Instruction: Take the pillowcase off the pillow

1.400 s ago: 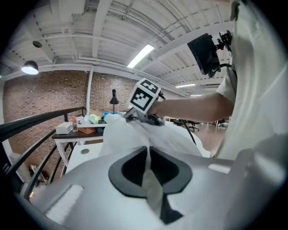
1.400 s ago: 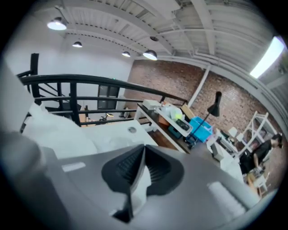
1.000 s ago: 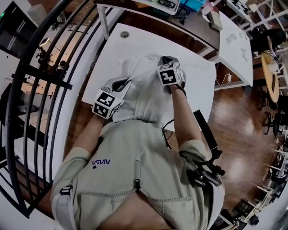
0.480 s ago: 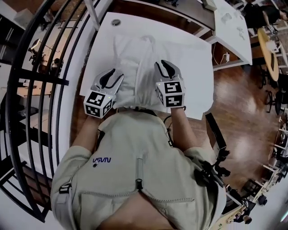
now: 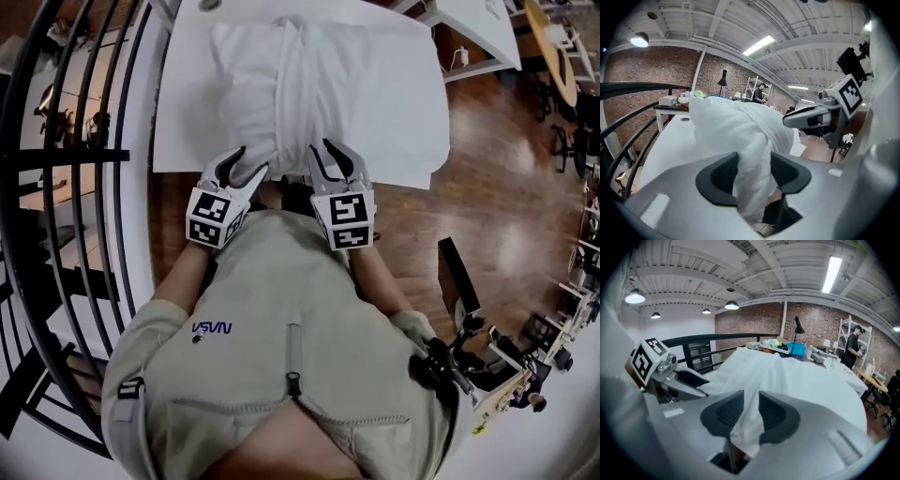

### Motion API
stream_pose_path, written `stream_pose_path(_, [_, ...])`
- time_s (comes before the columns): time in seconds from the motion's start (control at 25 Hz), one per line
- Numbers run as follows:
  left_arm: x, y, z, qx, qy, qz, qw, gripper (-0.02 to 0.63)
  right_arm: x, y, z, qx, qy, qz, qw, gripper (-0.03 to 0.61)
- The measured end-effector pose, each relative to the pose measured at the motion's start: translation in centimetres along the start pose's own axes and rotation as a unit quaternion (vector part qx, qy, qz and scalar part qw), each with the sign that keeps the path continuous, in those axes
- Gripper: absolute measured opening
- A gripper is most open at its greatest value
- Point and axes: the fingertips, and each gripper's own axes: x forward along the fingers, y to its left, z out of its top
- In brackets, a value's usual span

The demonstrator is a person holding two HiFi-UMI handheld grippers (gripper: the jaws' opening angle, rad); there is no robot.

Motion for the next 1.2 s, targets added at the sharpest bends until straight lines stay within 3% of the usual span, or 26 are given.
stream_pose_path(0.16, [0.1,0.4,1.7,0.026,-0.018,0.008,0.9995,0.102,-0.4,3.0,-4.1,0.002,0.042,0.025,0.999,0.126])
stream_pose_path(0.28, [-0.5,0.1,4.2,0.02,-0.052,0.011,0.9984,0.06,0.7,3.8,-6.3,0.01,0.06,0.031,0.998,0.148])
stream_pose_path(0.44, [-1.6,-0.4,6.9,0.012,-0.079,0.013,0.9967,0.044,2.3,2.5,-5.1,0.009,0.036,-0.013,0.999,0.146])
stream_pose_path(0.56, [-1.8,0.8,8.5,0.014,-0.09,0.026,0.9955,0.038,2.1,1.3,-3.2,-0.01,0.013,-0.042,0.999,0.019])
stream_pose_path(0.84, [-2.6,4.2,12.6,0.003,-0.129,0.05,0.9904,0.034,-1.0,-3.1,-0.7,-0.019,-0.022,-0.106,0.994,0.009])
stream_pose_path(1.04, [-4.0,7.2,11.5,-0.04,-0.128,0.062,0.9891,0.032,-2.1,-8.9,-4.6,0.022,0.031,-0.169,0.985,0.008])
stream_pose_path(1.2, [-4.0,6.9,7.1,-0.075,-0.097,0.056,0.9909,0.032,-1.1,-9.8,-8.5,0.053,0.079,-0.167,0.981,0.008])
